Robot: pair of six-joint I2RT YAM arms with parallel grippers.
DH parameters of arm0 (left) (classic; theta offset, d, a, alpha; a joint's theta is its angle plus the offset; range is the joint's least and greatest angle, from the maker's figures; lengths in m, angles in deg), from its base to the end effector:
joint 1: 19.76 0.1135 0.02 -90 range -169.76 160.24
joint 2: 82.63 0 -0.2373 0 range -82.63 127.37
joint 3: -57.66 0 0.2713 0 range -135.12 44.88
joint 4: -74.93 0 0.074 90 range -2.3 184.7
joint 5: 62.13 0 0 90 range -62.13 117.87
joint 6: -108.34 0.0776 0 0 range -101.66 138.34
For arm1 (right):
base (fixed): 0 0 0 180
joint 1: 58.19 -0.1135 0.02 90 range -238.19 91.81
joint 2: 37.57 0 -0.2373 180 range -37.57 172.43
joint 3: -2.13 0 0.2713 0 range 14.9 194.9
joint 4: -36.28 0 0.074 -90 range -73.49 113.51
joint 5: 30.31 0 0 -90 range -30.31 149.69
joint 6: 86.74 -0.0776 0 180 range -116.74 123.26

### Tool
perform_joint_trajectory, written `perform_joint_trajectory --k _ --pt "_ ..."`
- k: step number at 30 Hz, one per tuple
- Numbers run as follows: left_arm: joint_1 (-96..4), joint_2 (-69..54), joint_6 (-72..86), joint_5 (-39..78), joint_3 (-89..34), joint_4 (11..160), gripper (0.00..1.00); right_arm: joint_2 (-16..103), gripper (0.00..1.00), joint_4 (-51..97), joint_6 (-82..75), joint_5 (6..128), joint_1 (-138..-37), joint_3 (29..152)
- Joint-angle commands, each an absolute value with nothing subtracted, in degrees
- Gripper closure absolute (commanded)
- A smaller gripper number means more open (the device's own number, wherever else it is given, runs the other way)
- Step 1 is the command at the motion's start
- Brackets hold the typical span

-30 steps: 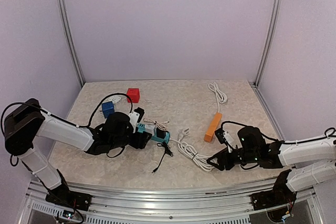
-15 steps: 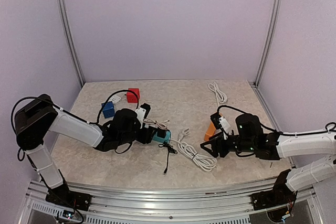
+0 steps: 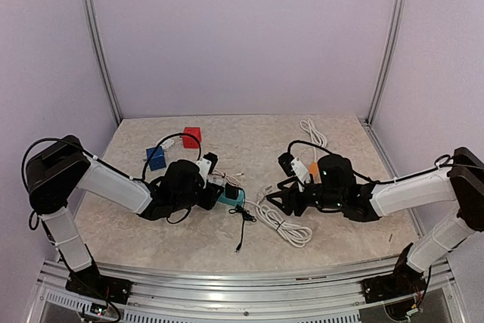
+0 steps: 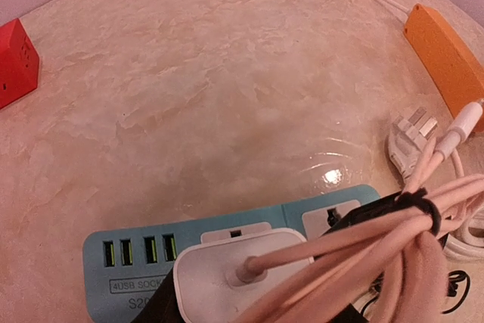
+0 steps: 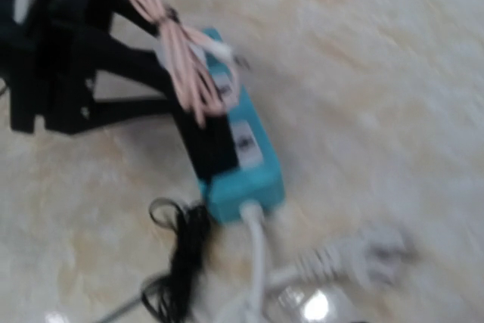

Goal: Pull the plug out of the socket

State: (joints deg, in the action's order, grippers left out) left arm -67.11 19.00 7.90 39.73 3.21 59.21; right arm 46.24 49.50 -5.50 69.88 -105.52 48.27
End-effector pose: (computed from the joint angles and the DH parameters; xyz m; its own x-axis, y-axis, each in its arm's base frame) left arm 0.2693 -0.2688 0.0687 -0.4567 0.2340 -0.8583 0.5270 0.8484 -0.0491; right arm 0.2244 0.2637 0.1214 -0.4041 -0.2172 -0.8886 -0.7804 0.5886 0.2110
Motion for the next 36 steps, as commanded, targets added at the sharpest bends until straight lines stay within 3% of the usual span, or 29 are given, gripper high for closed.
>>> perform_joint_trajectory --k 1,24,32,36 --pt "-67.7 16.6 8.3 37.6 5.3 60.3 0.76 50.5 0.42 54.8 -2.1 69.2 -108.1 51.6" --pt "-68.5 14.8 8.6 33.0 5.6 63.2 0.82 72.8 0.51 52.6 7.3 65.2 -113.3 69.7" --pt "-68.5 14.2 8.8 32.5 5.6 63.1 0.82 77.2 0.61 52.6 9.0 67.5 -113.3 72.5" --pt "-68.5 13.3 9.1 32.7 5.6 63.2 0.82 78.8 0.71 51.6 9.7 68.2 -113.2 73.6"
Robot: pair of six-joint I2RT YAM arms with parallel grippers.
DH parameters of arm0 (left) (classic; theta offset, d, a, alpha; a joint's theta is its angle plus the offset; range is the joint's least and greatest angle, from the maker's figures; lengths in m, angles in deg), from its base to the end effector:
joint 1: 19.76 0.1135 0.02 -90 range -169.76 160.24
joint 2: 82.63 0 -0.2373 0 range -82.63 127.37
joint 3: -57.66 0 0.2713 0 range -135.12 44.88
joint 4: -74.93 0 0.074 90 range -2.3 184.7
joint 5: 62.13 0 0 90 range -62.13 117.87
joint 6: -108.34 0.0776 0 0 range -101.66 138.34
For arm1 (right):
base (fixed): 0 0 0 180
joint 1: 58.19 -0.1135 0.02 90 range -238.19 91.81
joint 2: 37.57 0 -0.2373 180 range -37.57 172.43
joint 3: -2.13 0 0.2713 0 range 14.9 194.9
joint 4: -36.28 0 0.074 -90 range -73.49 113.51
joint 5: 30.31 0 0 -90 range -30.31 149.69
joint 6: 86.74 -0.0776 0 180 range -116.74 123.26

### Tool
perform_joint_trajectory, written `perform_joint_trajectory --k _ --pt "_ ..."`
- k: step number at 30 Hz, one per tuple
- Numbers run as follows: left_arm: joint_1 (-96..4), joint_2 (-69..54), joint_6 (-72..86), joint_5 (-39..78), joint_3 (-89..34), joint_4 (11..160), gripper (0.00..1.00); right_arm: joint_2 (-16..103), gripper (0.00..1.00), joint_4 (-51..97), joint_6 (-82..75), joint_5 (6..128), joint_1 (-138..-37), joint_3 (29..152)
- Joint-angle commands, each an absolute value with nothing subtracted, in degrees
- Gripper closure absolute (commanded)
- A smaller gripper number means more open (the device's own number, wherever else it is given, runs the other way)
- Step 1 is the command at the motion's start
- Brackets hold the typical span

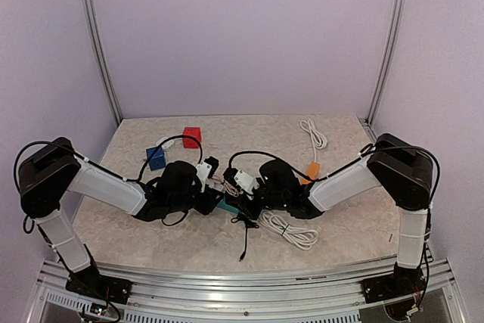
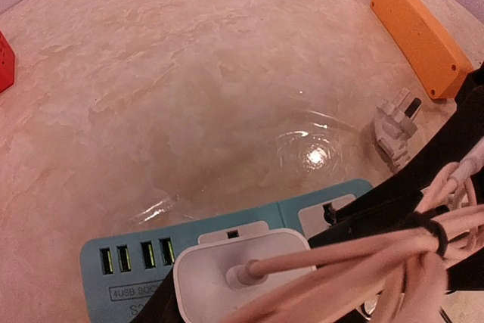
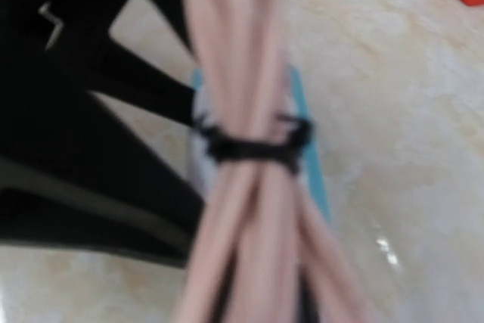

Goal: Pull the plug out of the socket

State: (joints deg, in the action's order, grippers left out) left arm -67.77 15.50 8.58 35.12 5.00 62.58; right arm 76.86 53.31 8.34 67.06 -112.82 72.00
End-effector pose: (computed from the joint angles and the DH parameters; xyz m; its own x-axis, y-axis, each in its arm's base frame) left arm 0.2550 -0.2687 0.0725 -0.4733 0.2744 -0.8371 0.5950 0.8003 -0.0740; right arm 0.2497 0.3689 0.0694 -0.1891 -0.4180 -0.8885 -0.8948 0.4461 -0.0195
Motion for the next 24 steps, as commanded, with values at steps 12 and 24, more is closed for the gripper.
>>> perform_joint_trajectory --k 12,24 --pt "-71.9 9.3 12.8 36.3 0.9 68.2 0.82 81.2 0.87 50.8 9.3 67.2 -113.1 73.4" --pt "-68.7 5.2 9.7 33.9 1.6 66.3 0.83 81.0 0.90 51.0 8.5 67.1 -113.0 72.1"
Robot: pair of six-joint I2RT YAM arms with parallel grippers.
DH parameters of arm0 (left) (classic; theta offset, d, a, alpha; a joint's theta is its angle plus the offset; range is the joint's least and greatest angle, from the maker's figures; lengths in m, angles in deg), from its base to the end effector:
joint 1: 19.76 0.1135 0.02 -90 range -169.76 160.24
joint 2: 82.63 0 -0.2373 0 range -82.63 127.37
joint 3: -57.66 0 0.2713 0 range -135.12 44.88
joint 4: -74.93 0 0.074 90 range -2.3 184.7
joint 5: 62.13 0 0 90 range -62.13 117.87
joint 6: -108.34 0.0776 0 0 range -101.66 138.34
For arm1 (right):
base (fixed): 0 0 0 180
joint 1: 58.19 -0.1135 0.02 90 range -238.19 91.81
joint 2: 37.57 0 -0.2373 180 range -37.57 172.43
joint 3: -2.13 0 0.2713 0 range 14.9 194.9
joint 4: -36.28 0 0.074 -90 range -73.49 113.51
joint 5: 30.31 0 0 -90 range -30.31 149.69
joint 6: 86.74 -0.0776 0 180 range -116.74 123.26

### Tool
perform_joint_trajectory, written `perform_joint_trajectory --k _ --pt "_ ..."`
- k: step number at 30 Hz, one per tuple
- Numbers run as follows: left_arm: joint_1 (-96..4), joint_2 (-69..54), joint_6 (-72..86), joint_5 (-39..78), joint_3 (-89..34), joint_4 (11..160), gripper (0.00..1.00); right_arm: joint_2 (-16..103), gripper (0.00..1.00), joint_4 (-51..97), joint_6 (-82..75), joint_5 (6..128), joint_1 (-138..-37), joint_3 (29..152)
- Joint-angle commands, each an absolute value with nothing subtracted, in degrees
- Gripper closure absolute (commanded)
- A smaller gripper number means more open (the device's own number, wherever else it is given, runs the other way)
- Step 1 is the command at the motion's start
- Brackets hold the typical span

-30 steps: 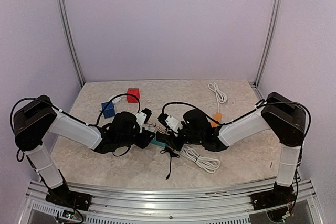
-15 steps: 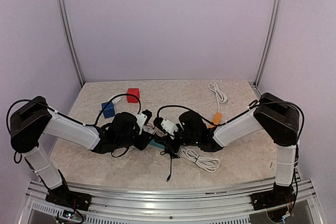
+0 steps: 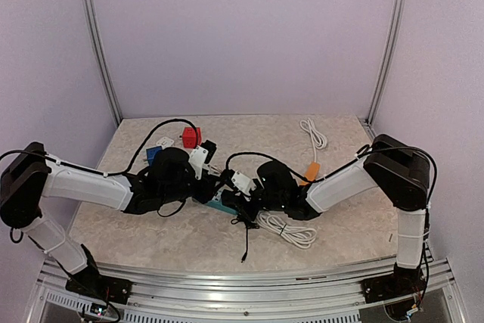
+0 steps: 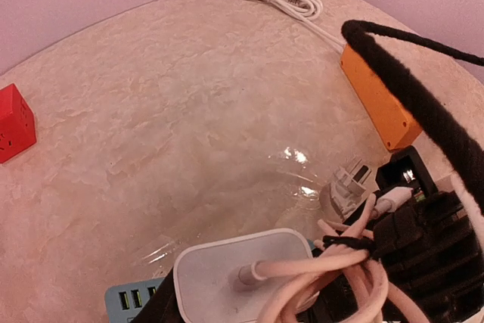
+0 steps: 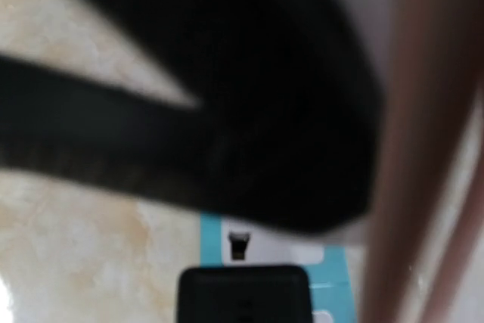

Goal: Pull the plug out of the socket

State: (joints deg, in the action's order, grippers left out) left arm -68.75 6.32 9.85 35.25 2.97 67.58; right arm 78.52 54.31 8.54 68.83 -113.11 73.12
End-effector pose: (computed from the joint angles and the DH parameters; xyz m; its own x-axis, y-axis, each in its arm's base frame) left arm 0.2533 -0.2760 0.1297 -0.3931 0.2289 -0.8905 0.6220 0.7795 -0.0742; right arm 0.2485 0.3753 0.0659 -0.1786 -0.4124 -0.8933 -0.9095 0.4155 -0.0100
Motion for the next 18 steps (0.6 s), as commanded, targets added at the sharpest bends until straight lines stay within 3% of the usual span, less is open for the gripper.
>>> perform_joint_trajectory --k 1,10,18 --pt "-68.8 5.4 10.0 34.7 1.4 67.0 0.83 81.0 0.90 51.0 8.4 67.2 -113.1 72.1" --pt "-61.8 0.0 4.9 32.6 1.7 72.6 0.82 80.0 0.89 51.1 6.7 68.9 -113.0 72.0" --pt "-52.3 -8.5 -0.6 35.3 -2.0 88.7 0.82 78.6 0.86 49.8 6.8 68.7 -113.0 72.6"
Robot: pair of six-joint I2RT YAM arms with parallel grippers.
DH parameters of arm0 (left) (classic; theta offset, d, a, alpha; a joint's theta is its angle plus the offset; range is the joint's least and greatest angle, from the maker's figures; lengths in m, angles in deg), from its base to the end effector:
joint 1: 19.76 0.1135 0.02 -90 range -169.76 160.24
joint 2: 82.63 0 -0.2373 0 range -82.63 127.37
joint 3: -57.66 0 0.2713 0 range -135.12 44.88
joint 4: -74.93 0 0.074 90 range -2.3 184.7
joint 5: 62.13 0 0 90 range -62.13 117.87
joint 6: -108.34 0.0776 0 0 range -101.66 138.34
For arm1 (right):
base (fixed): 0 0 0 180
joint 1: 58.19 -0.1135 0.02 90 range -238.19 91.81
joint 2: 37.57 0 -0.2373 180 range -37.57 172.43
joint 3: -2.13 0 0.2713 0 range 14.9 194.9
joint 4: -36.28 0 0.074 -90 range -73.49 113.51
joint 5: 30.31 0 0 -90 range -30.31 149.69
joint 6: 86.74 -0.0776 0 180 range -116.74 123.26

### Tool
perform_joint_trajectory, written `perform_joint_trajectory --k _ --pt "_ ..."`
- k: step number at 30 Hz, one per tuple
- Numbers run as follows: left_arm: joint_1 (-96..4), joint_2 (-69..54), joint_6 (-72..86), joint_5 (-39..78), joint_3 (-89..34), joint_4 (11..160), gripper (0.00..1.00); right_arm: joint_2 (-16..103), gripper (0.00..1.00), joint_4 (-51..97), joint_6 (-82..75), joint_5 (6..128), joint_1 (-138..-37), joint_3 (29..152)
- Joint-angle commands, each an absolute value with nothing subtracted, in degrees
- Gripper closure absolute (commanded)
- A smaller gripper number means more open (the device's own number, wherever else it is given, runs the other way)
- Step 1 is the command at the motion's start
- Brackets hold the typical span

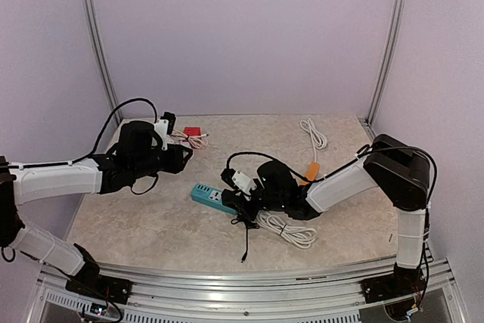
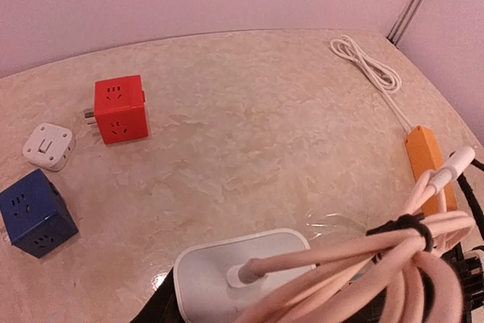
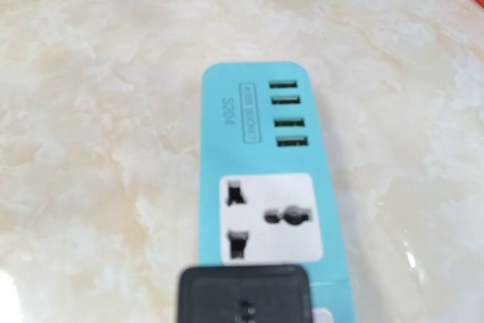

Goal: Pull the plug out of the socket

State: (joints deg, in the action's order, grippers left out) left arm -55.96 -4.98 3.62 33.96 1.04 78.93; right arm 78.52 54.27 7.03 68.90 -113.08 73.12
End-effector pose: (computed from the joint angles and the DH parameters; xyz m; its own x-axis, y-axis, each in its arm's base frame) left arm 0.2949 -0.2056 0.1840 -0.4597 0.0234 -0.8878 0.4062 0.8945 -0.1868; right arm 0.2486 0.3752 0.0658 -0.2030 -0.4016 -0.8930 -0.9048 0.4257 0.0143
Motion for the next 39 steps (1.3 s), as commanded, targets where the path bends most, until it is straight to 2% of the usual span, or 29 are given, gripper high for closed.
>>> perform_joint_trajectory --k 1,7,13,18,23,34,36,39 --pt "-50.4 -9.7 -2.3 35.6 -2.6 92.8 0.82 78.6 0.86 49.6 6.8 68.6 -113.0 72.8" --pt "-37.2 -13.7 -9.1 31.7 -3.6 104.0 0.87 78.7 0.85 48.9 6.3 68.5 -113.0 73.5" --pt "-27.9 -15.0 -12.5 28.2 1.5 105.2 0.87 78.7 0.85 48.6 5.9 69.1 -112.9 74.4" --pt "-24.7 -12.2 -17.1 28.7 3.5 106.1 0.89 78.9 0.85 48.3 5.8 69.3 -112.9 74.6" --pt "-22.6 -6.8 -19.9 28.5 2.5 107.7 0.81 78.7 0.85 48.4 5.6 69.4 -112.8 74.5" --pt "-21.7 4.9 -20.2 25.9 1.2 106.3 0.78 78.7 0.85 49.1 4.8 70.2 -112.4 74.1" --pt "-21.7 5.8 -20.2 25.8 1.1 106.1 0.73 78.6 0.85 49.1 4.8 70.2 -112.4 74.0" --pt "-21.6 6.5 -19.7 25.4 0.7 106.3 0.57 78.4 0.85 49.2 4.8 70.3 -112.3 73.7"
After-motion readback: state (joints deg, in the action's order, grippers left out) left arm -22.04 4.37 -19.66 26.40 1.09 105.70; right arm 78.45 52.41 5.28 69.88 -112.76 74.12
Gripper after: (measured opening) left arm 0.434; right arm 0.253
